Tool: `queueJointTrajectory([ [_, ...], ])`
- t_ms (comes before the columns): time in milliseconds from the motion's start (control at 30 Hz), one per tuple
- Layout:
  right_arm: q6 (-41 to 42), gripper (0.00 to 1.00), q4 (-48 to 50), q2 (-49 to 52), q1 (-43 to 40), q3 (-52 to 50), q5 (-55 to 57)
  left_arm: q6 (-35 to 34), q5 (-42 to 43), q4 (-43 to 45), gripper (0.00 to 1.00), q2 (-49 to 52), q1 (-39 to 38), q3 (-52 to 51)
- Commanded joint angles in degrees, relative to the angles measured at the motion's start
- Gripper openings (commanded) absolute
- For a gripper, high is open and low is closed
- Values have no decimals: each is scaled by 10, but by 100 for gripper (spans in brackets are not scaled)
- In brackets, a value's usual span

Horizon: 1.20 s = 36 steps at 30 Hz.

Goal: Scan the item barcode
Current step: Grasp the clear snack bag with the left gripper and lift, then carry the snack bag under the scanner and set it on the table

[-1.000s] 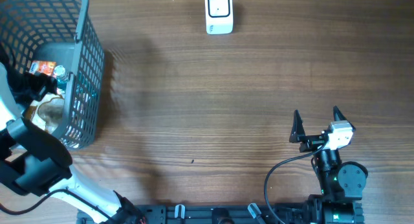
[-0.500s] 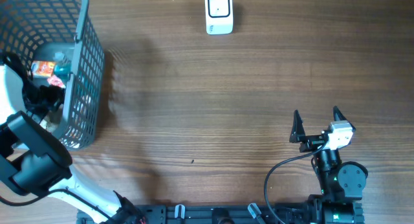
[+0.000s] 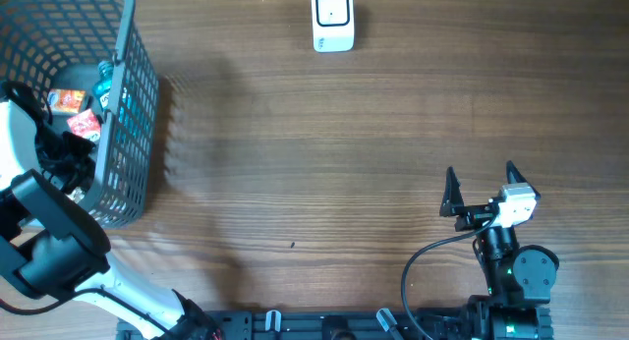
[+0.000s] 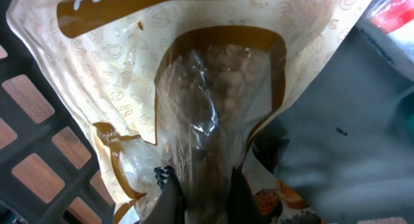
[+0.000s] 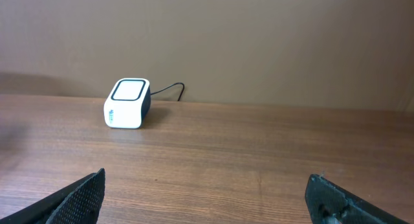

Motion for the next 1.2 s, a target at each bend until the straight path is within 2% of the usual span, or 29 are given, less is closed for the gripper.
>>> queueJointTrajectory([
  [0, -5, 100, 2, -1, 2, 0, 4, 1, 3, -18, 4, 1, 4, 38],
  [133, -5, 100, 2, -1, 2, 0, 4, 21, 31, -42, 4, -23, 3, 96],
  [200, -5, 100, 2, -1, 2, 0, 4, 48, 69, -43, 4, -44, 3, 129],
  [333, -6, 100, 2, -1, 2, 0, 4, 51, 135, -37, 4, -109, 3, 195],
  [467, -6, 100, 2, -1, 2, 0, 4, 50, 210, 11, 4, -203, -3, 225],
  [567, -5, 100, 2, -1, 2, 0, 4, 50, 231, 62, 4, -279, -31, 225],
  [733, -6, 100, 2, -1, 2, 0, 4, 50, 231, 103, 4, -365, -157, 225],
  [867, -5, 100, 2, -1, 2, 0, 4, 50, 230, 105, 4, -359, -315, 223],
  [967, -6, 100, 2, -1, 2, 0, 4, 50, 214, 104, 4, -305, -434, 222],
  [1033, -6, 100, 2, -1, 2, 0, 4, 50, 147, 91, 4, -239, -507, 222],
  [1167, -5, 100, 2, -1, 2, 0, 4, 24, 77, 66, 4, -135, -567, 222],
])
